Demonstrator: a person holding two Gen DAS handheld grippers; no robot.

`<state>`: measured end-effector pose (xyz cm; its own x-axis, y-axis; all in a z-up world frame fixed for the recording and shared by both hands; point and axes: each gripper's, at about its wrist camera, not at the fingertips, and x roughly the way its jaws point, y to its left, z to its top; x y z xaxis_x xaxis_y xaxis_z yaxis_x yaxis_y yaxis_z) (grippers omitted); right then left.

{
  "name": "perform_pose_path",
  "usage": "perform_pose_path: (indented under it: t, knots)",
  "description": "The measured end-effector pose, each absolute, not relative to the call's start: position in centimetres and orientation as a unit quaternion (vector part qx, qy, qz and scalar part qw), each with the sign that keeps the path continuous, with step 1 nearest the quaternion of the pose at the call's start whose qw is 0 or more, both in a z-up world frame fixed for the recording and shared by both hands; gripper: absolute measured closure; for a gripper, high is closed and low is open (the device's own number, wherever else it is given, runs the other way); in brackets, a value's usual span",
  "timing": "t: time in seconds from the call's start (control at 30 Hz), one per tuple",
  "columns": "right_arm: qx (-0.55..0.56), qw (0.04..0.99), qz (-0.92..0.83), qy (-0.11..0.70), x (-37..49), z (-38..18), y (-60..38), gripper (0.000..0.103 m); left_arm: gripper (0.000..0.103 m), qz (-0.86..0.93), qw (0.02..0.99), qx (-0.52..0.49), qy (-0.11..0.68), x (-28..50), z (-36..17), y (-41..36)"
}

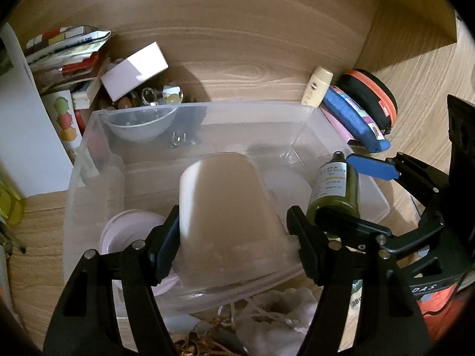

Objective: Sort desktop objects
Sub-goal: 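Carry the beige roll and green bottle into the clear bin and release both, then grasp the bagged pink rope with the left tool while the right tool moves to the eraser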

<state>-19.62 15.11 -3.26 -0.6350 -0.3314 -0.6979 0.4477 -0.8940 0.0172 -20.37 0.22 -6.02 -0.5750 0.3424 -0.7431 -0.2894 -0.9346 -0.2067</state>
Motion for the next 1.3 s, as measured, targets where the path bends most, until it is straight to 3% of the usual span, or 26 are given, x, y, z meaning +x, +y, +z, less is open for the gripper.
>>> perform_pose_path:
  t: [0.17, 0.4, 0.57, 1.03, 1.13, 1.17, 1.3]
  knots:
    - [0.366, 0.223, -0.9, 0.078, -19.6, -3.1, 15.2, 0.023, 0.033, 0.879, 0.19, -0.434, -0.049, -20.6, -6.2, -0.2]
    - [0.344, 0.23, -0.905, 0.095, -18.7, -2.5, 14.6, 0.019, 0.015, 0.894, 0.201, -0.394, -0.072, -19.5, -4.4, -1.2]
    - [0.322, 0.237, -0.911, 0.098, -18.0, -1.7, 14.6, 0.019, 0.012, 0.908, 0.195, -0.366, -0.066, -19.0, -3.4, -1.5]
    - [0.245, 0.186, -0.948, 0.077, -14.6, 1.9, 17.0, 0.016, 0.003, 0.954, 0.068, -0.288, -0.048, -14.8, 0.3, -5.7]
    - [0.24, 0.181, -0.951, 0.073, -13.2, 2.5, 17.6, 0.009, 0.003, 0.959, 0.047, -0.278, -0.034, -13.1, 0.7, -6.3]
    - [0.241, 0.183, -0.951, 0.068, -12.6, 2.7, 17.9, 0.001, 0.003, 0.961, 0.04, -0.274, -0.029, -12.6, 0.8, -6.4]
    - [0.239, 0.164, -0.955, 0.068, -11.0, 3.0, 18.7, 0.0, 0.002, 0.964, 0.02, -0.266, 0.001, -10.3, 0.5, -6.7]
